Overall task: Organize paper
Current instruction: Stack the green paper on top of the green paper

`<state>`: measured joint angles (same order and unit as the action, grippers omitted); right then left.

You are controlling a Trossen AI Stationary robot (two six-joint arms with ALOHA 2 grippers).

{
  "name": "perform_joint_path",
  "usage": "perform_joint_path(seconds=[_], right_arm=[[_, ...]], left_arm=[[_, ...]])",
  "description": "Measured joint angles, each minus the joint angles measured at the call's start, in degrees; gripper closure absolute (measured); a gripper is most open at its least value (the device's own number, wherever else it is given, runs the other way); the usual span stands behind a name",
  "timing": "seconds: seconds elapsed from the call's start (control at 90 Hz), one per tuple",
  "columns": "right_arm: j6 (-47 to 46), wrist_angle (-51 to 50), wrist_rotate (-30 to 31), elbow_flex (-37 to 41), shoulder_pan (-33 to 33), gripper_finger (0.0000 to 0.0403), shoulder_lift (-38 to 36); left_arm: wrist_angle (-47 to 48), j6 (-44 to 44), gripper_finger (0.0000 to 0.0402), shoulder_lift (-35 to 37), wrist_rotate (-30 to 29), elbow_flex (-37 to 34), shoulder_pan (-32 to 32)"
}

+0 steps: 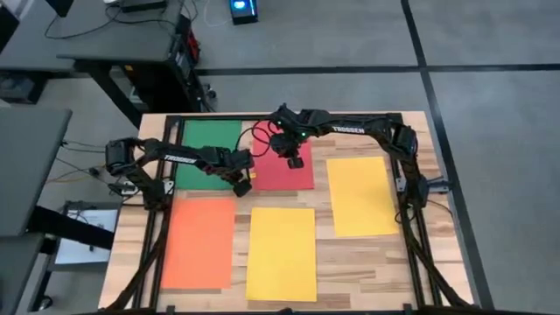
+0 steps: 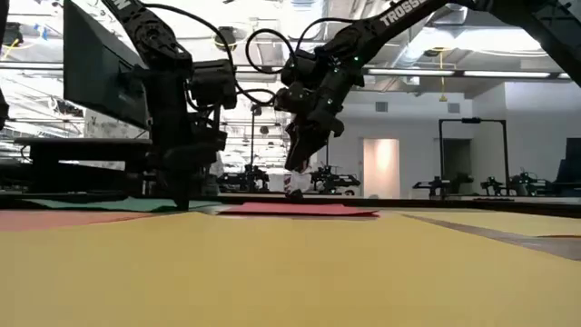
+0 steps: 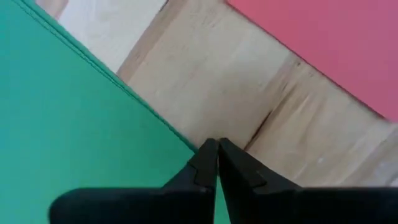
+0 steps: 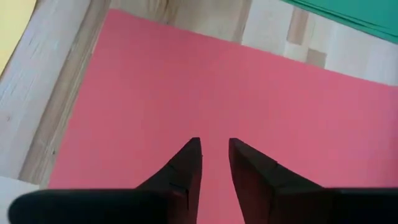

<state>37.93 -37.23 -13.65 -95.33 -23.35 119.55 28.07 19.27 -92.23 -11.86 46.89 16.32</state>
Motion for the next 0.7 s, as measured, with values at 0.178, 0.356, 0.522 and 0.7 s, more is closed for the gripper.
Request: perform_joint_path(seconds=[0.178,0.356,0.522,0.7], right_arm=[[0.0,0.0,0.0,0.0,0.0,0.0332,0.0],[0.0,0.0,0.0,0.0,0.0,0.0332,0.0],[0.0,0.0,0.0,0.0,0.0,0.0332,0.0],[0.0,0.0,0.0,0.0,0.0,0.0332,0.0]], left_arm=[[-3.6,-1.2,0.0402,0.0,-0.2,0.1,0.0],[-5.8,-3.2,0.0402,0.0,-1.9,0.1,0.9],[-9.5,-8.7,0.0402,0.0,-4.0,0.1,6.0],[-18.0,-12.5,0.0402,0.0,-3.9,0.2,15.2]])
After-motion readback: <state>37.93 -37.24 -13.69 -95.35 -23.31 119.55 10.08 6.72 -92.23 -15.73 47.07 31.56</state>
